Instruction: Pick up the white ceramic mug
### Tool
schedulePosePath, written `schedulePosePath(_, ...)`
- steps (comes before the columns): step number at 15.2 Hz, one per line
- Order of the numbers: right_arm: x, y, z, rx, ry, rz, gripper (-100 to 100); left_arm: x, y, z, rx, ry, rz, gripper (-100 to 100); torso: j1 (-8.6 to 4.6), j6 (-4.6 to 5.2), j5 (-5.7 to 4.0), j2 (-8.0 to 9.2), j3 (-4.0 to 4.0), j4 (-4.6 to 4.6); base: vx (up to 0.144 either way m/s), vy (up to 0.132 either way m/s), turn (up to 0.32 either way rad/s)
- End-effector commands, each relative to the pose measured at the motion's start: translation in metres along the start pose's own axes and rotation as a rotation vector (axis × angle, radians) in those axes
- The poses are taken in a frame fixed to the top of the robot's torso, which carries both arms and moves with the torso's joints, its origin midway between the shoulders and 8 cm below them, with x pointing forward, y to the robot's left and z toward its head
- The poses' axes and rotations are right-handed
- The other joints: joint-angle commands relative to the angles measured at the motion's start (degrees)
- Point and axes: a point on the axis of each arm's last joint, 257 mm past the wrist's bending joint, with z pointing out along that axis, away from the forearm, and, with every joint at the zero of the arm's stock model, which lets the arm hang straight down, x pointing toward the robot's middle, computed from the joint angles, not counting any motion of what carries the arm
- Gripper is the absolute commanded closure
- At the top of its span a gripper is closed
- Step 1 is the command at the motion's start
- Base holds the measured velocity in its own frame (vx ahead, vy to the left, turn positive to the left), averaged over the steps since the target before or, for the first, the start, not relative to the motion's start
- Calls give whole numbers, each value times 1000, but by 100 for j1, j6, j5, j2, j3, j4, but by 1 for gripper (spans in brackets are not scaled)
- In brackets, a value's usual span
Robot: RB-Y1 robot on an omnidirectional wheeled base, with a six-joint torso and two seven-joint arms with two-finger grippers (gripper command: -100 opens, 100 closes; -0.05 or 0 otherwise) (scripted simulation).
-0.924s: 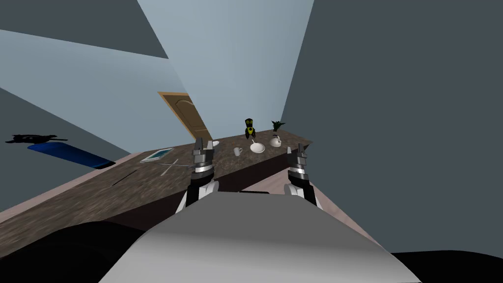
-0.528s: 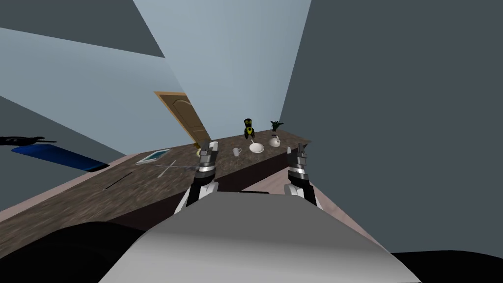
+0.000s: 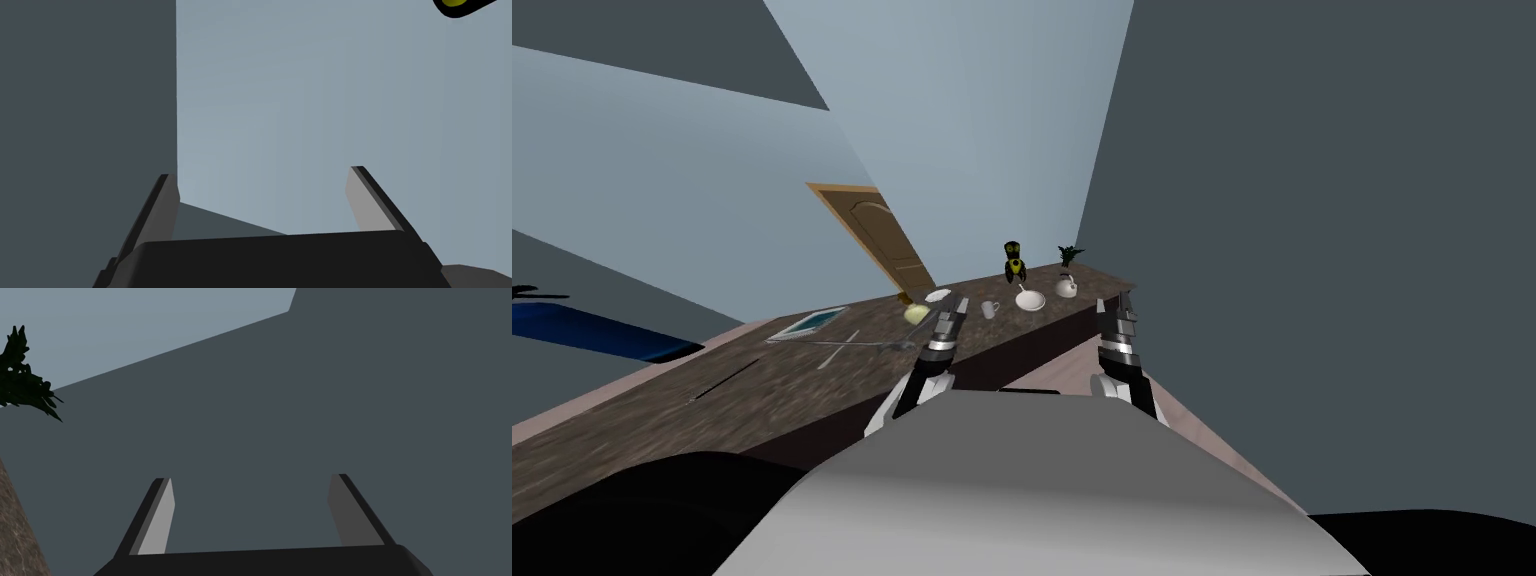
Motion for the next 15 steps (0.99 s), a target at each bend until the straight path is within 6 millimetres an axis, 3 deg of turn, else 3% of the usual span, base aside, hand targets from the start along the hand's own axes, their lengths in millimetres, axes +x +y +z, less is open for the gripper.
schedulePosePath(1, 0, 0, 0, 0, 0, 0, 0, 4, 7, 0, -9, 31, 2, -100, 0, 0, 0, 0, 0, 0, -10, -21, -24)
schedulePosePath(2, 0, 0, 0, 0, 0, 0, 0, 12, 21, -5, -33, 69, -12, -100, 1, -1, 0, 0, 0, 0, -16, -27, -73)
schedulePosePath(4, 0, 0, 0, 0, 0, 0, 0, 13, 22, -5, -36, 86, -4, -100, 0, 0, 0, 2, 1, 0, -17, -27, -58)
schedulePosePath(5, 0, 0, 0, 0, 0, 0, 0, 20, 38, -12, -63, 125, -17, -100, 1, -1, 0, 2, 1, 1, -13, -32, -90)
schedulePosePath(7, 0, 0, 0, 0, 0, 0, 0, 21, 39, -13, -66, 143, -8, -100, -3, 1, -1, 1, 1, 0, -11, -33, -60)
schedulePosePath(8, 0, 0, 0, 0, 0, 0, 0, 27, 54, -20, -94, 181, -22, -100, -1, -1, -1, 1, 0, 0, -15, -36, -85)
schedulePosePath(10, 0, 0, 0, 0, 0, 0, 0, 27, 56, -21, -100, 202, -10, -100, -5, 0, -1, 3, 2, 0, -21, -40, -63)
schedulePosePath(11, 0, 0, 0, 0, 0, 0, 0, 33, 71, -29, -129, 241, -23, -100, -4, -1, -1, 4, 2, 1, -23, -49, -93)
schedulePosePath(13, 0, 0, 0, 0, 0, 0, 0, 32, 74, -32, -137, 262, -10, -100, -8, 1, -2, 5, 3, 1, -19, -43, -70)
schedulePosePath(15, 0, 0, 0, 0, 0, 0, 0, 36, 93, -44, -177, 317, -10, -100, -8, 1, -2, 2, 1, 1, -14, -52, -99)
